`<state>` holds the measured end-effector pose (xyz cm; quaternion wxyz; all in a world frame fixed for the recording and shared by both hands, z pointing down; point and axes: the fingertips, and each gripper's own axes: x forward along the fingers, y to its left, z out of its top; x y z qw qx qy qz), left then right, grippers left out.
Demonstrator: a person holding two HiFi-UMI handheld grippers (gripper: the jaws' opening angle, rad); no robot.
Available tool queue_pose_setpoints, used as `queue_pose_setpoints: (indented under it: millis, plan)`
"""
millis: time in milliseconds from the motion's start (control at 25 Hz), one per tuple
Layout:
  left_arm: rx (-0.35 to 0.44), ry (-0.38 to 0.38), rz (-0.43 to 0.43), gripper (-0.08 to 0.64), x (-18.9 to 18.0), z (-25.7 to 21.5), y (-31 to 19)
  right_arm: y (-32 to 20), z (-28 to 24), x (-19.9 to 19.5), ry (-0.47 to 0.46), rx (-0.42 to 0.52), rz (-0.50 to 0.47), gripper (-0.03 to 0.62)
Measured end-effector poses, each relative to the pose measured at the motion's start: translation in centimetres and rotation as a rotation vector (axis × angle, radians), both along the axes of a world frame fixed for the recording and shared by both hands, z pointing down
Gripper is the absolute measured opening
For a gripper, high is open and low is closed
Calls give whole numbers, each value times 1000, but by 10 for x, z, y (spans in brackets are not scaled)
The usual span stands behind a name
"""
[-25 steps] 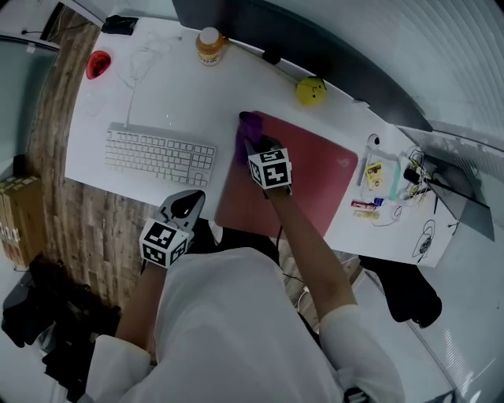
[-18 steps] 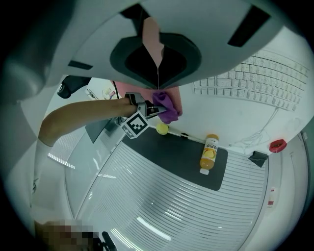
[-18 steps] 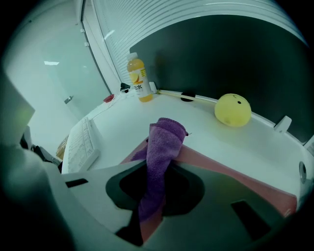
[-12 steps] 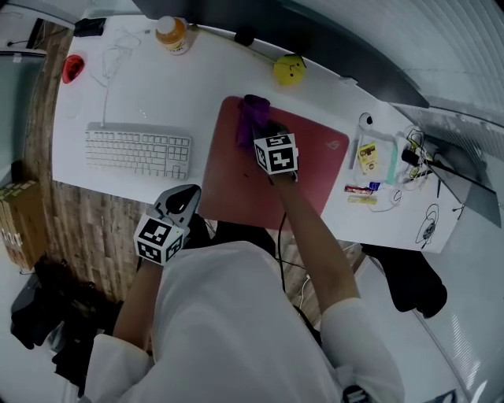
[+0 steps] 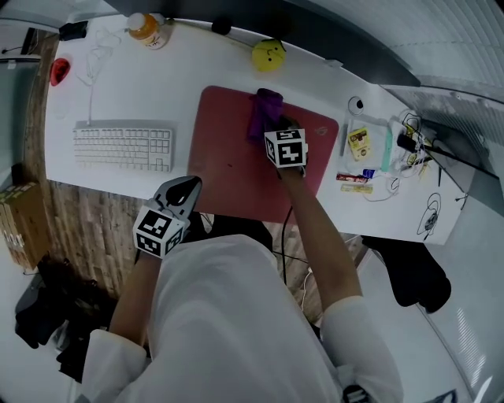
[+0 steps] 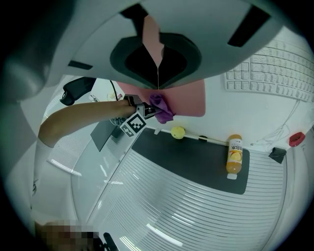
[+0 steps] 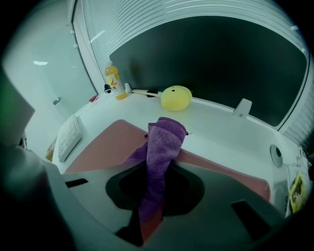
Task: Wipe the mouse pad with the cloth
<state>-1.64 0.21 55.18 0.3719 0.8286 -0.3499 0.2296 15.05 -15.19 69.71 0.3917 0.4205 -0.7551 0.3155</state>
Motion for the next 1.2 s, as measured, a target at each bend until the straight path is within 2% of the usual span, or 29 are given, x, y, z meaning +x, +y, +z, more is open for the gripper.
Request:
queue_pose_setpoints:
  millis: [640,1000,1200]
  plan:
    - [4,-5,60,20,60,-3,5,17,1,119,122,2,126,74]
    - [11,-15,80,20,76,-5,12,34,0,179,217,-26,218,74]
    - [18,-15,87,20,83,-6,17,50,7,204,237,-42,253,74]
